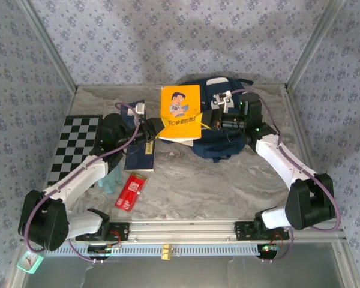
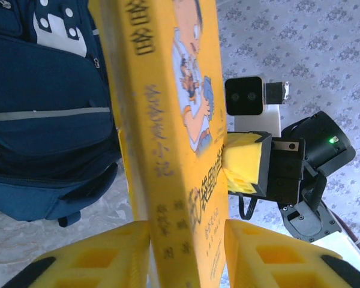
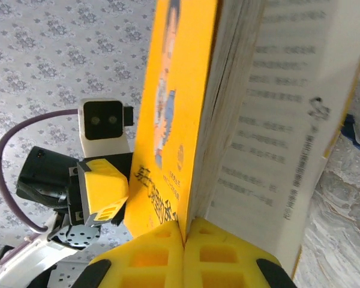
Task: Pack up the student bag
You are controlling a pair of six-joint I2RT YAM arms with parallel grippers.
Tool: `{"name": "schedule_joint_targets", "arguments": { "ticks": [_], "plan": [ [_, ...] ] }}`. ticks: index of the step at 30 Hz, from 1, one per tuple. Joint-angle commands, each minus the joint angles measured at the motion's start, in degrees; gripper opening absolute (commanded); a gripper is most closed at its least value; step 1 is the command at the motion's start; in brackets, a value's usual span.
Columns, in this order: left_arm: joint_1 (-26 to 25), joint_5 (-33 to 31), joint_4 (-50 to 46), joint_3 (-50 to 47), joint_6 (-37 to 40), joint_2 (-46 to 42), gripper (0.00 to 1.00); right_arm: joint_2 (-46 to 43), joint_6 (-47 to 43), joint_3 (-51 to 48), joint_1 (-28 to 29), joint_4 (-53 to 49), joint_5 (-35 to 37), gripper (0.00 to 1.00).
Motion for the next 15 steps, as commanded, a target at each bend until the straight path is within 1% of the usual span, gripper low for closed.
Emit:
{"name": "schedule_joint_targets", "arguments": {
  "ticks": [1,4,6,7,8,10,11,12,13,14,15],
  "plan": [
    [-1.68,2.53,4.41,3.60,0.22,0.53,0.30,0.47,-5.64,3.45,0.52,-2.64,-3.81,0.00],
    [-2.00,2.07,4.57,3.93,0.21,1.07,0.22,0.50,-7.97,4.00,0.42,-5.95,-3.43,0.00],
    [-2.23,1.56,5.23,4.11,-0.21,1.41,0.13,0.36,-8.72,3.75,0.28,-7.03,-3.25,0.00],
    [-2.32,1.29,5.58,4.13,-0.34,1.51,0.10,0.31,-9.04,3.60,0.18,-7.71,-2.98,0.03],
    [-2.40,0.90,5.81,4.07,-0.59,1.52,0.07,0.16,-9.31,3.35,-0.03,-8.51,-2.62,0.08],
    [-2.66,0.14,6.83,4.09,-0.80,1.61,0.05,-0.37,-9.46,2.57,-0.51,-9.25,-2.50,0.22],
    [-2.84,-0.20,7.21,4.17,-0.86,1.70,0.02,-0.81,-9.33,2.05,-0.76,-9.77,-2.25,0.31],
    [-3.02,-0.62,7.49,4.38,-0.97,1.78,0.00,-1.35,-9.02,1.46,-1.24,-10.30,-1.90,0.43],
    [-3.17,-0.85,7.93,4.42,-0.99,1.87,0.00,-1.89,-8.46,0.68,-1.51,-10.47,-1.53,0.52],
    [-3.31,-1.32,8.31,4.56,-1.29,2.00,0.00,-2.61,-7.32,-0.13,-1.95,-10.21,-1.17,0.63],
    [-3.58,-1.69,9.09,4.52,-1.59,2.12,0.00,-3.16,-6.38,-1.00,-2.16,-10.30,-0.74,0.72]
  ]
}}
